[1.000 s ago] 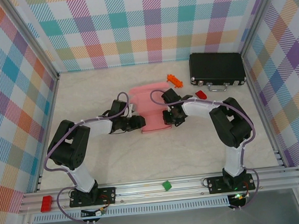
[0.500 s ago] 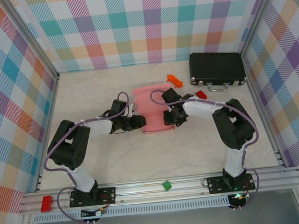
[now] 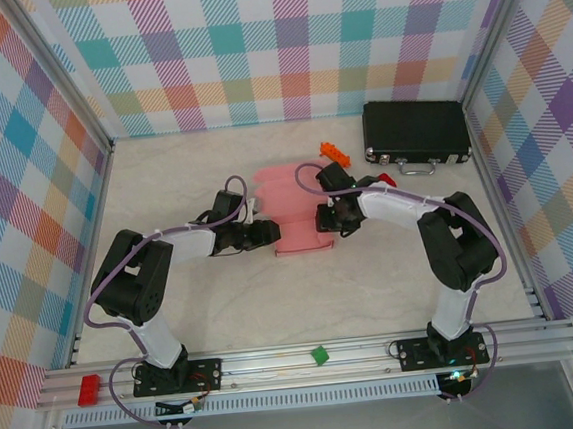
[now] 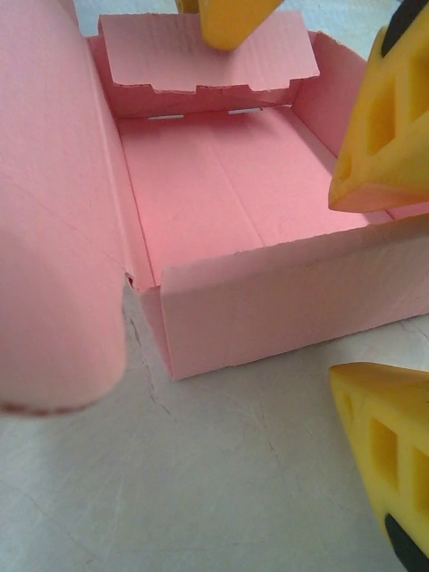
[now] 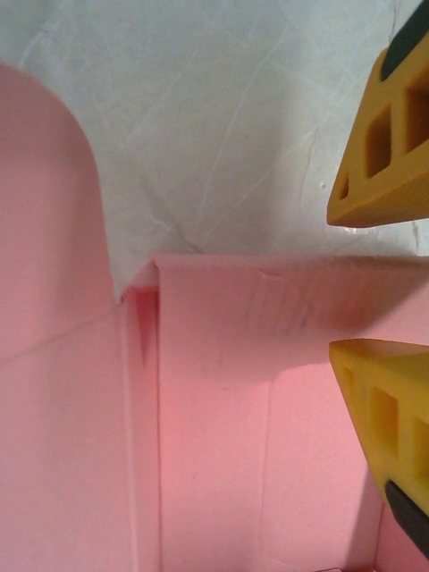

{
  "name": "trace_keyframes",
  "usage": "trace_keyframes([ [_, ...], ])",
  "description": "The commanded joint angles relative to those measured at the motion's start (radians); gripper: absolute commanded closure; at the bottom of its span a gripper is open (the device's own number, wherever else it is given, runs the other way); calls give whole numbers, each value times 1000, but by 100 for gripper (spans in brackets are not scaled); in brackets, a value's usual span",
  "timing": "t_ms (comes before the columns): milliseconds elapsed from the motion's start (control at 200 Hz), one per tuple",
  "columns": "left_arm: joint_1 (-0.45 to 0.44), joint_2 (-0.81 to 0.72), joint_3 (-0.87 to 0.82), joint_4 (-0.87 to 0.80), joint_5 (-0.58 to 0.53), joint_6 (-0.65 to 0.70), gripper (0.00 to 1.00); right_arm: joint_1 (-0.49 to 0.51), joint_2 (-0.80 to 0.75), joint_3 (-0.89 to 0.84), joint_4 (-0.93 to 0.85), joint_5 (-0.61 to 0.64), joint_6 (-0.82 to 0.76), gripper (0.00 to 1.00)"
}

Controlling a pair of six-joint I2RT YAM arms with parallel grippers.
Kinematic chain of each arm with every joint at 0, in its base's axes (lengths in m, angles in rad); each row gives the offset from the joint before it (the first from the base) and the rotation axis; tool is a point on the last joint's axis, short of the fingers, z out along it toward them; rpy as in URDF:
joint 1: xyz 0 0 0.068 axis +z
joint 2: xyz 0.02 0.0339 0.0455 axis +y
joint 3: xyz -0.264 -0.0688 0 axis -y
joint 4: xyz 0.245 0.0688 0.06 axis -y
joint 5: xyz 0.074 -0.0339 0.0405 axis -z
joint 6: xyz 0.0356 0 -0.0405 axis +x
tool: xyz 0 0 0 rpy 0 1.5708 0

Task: Fold the paper box

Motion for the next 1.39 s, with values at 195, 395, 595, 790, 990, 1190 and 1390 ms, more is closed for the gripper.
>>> trace_keyframes([
  [195, -8, 25, 32, 28, -9, -5, 53, -8, 23, -5, 54, 2, 49, 67],
  [395, -8, 33, 34, 34, -5, -4, 53, -8, 50, -6, 73, 12, 65, 72],
  [595, -8, 37, 33, 38, 2, -7, 53, -6, 67, -7, 75, 17, 71, 85],
  [790, -8, 49, 30, 53, 19, -15, 54, -2, 77, -4, 65, 25, 62, 90],
  [990, -8, 60, 27, 65, 32, -26, 58, 22, 112, 33, 8, 78, 27, 90],
  [1190, -10, 62, 18, 72, 36, -28, 61, 56, 150, 94, -75, 168, -6, 90],
  [1390, -11, 62, 5, 74, 33, -29, 61, 81, 197, 142, -137, 234, -37, 92],
])
